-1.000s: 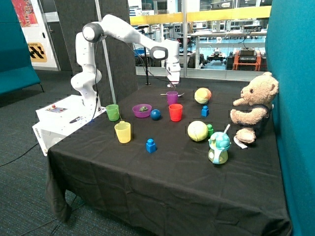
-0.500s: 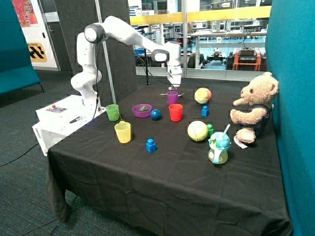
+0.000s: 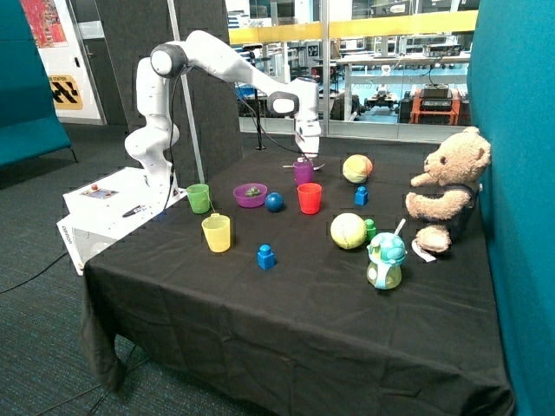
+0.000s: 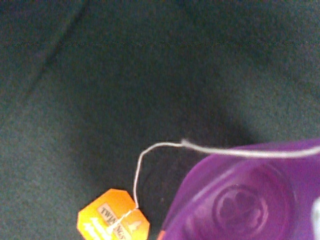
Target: Prepare two cups of tea
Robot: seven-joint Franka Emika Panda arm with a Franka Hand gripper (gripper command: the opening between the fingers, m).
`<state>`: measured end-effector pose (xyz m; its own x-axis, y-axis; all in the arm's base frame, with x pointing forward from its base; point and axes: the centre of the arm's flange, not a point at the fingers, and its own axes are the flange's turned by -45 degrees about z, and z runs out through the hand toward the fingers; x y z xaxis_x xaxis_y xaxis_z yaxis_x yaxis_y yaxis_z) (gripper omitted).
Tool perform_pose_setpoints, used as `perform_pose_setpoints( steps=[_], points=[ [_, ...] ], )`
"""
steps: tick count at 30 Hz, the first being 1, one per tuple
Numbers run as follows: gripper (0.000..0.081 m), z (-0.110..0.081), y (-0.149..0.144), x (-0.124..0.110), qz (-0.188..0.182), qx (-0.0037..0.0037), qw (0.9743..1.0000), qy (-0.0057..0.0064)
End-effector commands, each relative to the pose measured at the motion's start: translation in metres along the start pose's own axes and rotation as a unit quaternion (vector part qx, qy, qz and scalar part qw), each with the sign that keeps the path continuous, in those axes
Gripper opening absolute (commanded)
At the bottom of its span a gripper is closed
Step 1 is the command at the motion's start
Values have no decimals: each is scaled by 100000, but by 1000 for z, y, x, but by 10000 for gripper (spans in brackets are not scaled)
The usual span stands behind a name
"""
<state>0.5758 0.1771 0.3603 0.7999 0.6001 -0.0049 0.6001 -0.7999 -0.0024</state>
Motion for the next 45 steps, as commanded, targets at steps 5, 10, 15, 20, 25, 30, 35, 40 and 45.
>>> perform_pose_setpoints(
  steps=[5, 10, 15, 20, 25, 30, 35, 40, 45],
  points=[
    [557, 2, 4, -5, 554, -116, 99998, 247],
    [591, 2, 3, -6, 368, -117, 99999, 246],
    [610, 1, 0, -7, 236, -117, 99999, 246],
    [612, 0, -1, -8, 181, -117, 99999, 246],
    [614, -2, -1, -8, 193, -117, 99999, 246],
    [573, -6, -1, -9, 61, -118, 100000, 246],
    [475, -16, 1, -13, -289, -119, 99999, 246],
    [379, -28, 5, -19, -438, -119, 99999, 246],
    [417, -38, 10, -27, -326, -119, 99999, 246]
  ],
)
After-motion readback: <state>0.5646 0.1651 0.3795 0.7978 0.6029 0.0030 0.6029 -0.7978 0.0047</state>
